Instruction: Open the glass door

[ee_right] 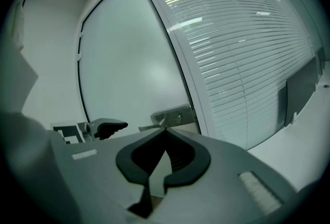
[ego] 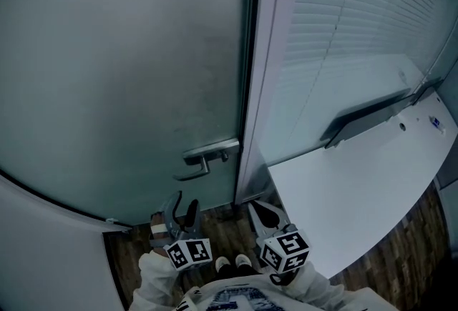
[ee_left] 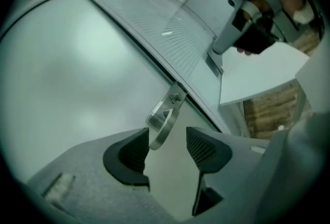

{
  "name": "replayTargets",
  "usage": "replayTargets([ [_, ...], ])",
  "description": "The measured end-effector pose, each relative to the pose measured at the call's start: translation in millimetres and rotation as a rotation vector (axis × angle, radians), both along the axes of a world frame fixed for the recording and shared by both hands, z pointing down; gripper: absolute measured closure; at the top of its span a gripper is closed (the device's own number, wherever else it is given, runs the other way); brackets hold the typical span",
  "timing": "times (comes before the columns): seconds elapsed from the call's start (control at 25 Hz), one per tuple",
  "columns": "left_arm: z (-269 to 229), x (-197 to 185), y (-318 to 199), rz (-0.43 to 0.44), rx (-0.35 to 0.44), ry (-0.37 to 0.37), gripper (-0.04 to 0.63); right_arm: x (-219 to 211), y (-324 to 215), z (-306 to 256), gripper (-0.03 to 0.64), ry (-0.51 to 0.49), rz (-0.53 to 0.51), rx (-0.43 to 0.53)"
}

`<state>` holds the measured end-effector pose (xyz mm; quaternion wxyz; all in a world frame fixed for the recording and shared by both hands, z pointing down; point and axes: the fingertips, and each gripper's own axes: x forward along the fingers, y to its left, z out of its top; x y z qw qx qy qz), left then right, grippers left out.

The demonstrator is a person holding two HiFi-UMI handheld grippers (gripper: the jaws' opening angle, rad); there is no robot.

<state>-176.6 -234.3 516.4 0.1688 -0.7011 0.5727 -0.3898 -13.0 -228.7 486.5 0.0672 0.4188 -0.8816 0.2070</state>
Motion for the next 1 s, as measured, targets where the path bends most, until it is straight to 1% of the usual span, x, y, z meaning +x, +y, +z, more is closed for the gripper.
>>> replayTargets([
  [0.04, 0.8, -1.1, -4.3, 0.013, 0.002, -0.055, 0.359, 0.9, -0.1, 0.8, 0.611, 0.002, 0.007, -0.003],
  [0.08, 2.1, -1.8, -8.2, 0.026, 0.001, -0.093, 0.359, 1.8, 0.0, 1.5, 0.611, 0.003, 0.014, -0.006],
  [0.12, 3.6, -1.9, -11.6, 0.038, -0.001, -0.117, 0.36, 2.4, 0.1, 1.9, 0.611, 0.005, 0.019, -0.007],
  [0.32, 11.8, -0.2, -23.7, 0.078, -0.008, -0.191, 0.36, 5.1, 1.8, 2.4, 0.611, 0.011, 0.039, -0.009],
  [0.56, 20.7, -0.4, -49.1, 0.12, 0.006, -0.356, 0.362, 15.3, 0.6, 2.1, 0.611, 0.018, 0.076, -0.011],
  [0.72, 21.2, -0.9, -66.9, 0.152, 0.052, -0.483, 0.364, 20.9, 1.6, 3.4, 0.611, 0.025, 0.093, -0.016],
  [0.8, 21.6, -0.7, -74.4, 0.159, 0.059, -0.503, 0.364, 23.4, 1.8, 3.1, 0.611, 0.027, 0.1, -0.016],
  [0.92, 24.0, 0.0, -82.1, 0.162, 0.053, -0.504, 0.367, 27.5, 1.4, 3.6, 0.611, 0.029, 0.111, -0.018],
  [1.0, 26.6, 1.3, -84.4, 0.162, 0.047, -0.502, 0.391, 30.0, 1.0, 4.0, 0.611, 0.031, 0.118, -0.02],
])
